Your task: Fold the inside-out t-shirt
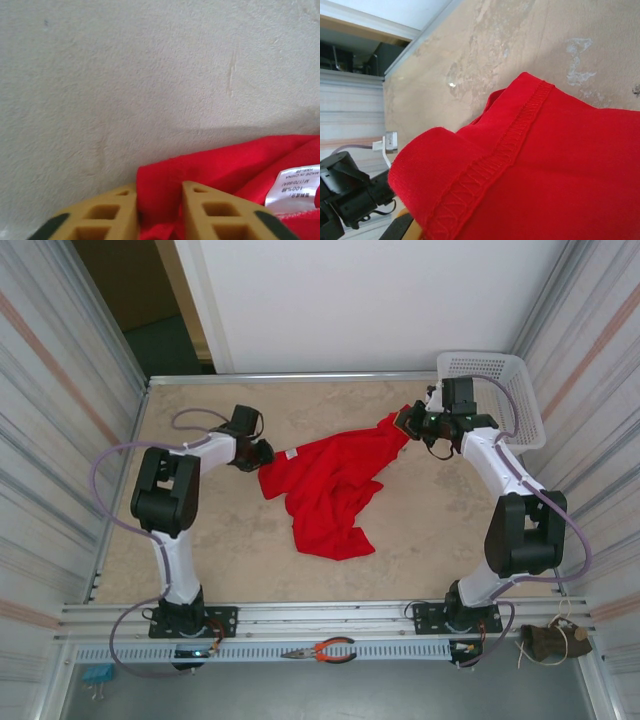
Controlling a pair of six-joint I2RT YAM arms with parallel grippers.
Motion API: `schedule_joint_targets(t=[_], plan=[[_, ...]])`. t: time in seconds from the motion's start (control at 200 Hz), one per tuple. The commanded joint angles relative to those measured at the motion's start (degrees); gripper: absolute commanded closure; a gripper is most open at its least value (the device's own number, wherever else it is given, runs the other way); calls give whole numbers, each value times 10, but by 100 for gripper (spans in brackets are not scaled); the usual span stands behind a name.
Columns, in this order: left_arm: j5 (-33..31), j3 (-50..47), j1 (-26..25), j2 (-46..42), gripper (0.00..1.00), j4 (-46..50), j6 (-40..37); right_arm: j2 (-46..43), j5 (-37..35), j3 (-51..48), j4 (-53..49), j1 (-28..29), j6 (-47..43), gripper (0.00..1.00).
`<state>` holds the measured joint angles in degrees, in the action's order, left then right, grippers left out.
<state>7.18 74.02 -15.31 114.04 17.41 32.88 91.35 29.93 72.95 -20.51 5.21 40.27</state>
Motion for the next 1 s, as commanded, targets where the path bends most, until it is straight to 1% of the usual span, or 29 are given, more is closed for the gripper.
schedule_joint_targets(t=[0.0,0.08,0.155,0.245,0.326,0.421,0.581,0.691,0.746,0.867,0.992], plan=[[30,22,5,12,100,0,-11,-9,17,17,8,-8,2,100],[10,34,7,-27,100,18,-22,-17,28,28,-1,-16,3,100],[1,31,17,-97,100,23,-21,-38,47,37,-2,-34,12,100],[9,40,39,-186,100,29,-8,-61,77,62,-2,-63,30,100],[27,77,63,-249,100,47,8,-79,101,97,-4,-87,47,100],[35,135,83,-302,100,64,20,-90,124,161,-10,-112,69,100],[45,227,99,-347,100,92,28,-99,150,257,-15,-135,105,100],[52,245,100,-373,100,94,32,-108,153,303,-28,-138,110,100],[53,246,101,-383,100,95,33,-113,152,311,-30,-138,111,100],[52,226,101,-397,100,104,27,-122,148,296,-32,-137,111,100],[48,153,101,-414,100,96,27,-146,140,212,-17,-128,106,100]])
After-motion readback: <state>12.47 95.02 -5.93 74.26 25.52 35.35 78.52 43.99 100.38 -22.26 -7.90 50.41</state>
